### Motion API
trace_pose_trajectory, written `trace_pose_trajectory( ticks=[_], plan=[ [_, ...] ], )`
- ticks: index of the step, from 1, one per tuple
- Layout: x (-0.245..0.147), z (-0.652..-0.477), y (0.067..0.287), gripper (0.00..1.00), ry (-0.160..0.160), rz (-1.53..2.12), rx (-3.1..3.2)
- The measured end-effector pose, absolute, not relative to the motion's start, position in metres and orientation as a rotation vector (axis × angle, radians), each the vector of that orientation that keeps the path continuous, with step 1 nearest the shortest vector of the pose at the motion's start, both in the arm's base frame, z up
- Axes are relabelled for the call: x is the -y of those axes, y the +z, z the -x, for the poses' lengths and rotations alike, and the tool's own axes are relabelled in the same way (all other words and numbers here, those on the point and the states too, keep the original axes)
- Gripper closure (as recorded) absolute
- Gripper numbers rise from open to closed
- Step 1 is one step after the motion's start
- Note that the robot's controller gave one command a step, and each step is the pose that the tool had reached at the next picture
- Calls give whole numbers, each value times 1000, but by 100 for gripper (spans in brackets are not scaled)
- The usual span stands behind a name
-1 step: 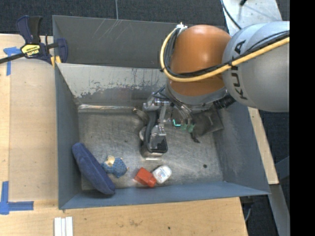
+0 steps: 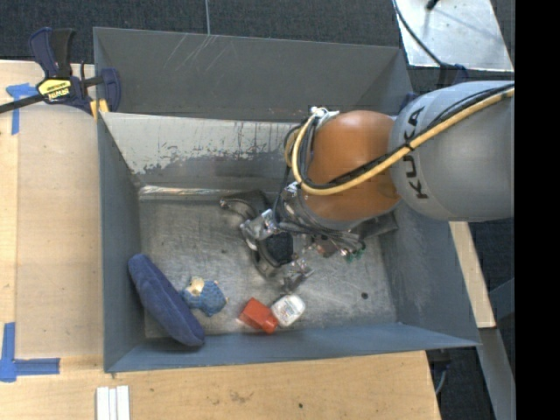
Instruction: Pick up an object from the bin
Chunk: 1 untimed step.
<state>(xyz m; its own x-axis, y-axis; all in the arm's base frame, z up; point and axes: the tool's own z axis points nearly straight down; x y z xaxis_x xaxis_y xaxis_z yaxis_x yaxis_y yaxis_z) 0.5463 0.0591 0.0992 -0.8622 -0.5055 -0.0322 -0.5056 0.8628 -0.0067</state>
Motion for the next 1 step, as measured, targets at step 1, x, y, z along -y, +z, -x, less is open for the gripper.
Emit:
trace_pose_trajectory(
  ticks=[1],
  plan=[
    [-31,-612,112,0,-3,1463,-2768]
  ],
)
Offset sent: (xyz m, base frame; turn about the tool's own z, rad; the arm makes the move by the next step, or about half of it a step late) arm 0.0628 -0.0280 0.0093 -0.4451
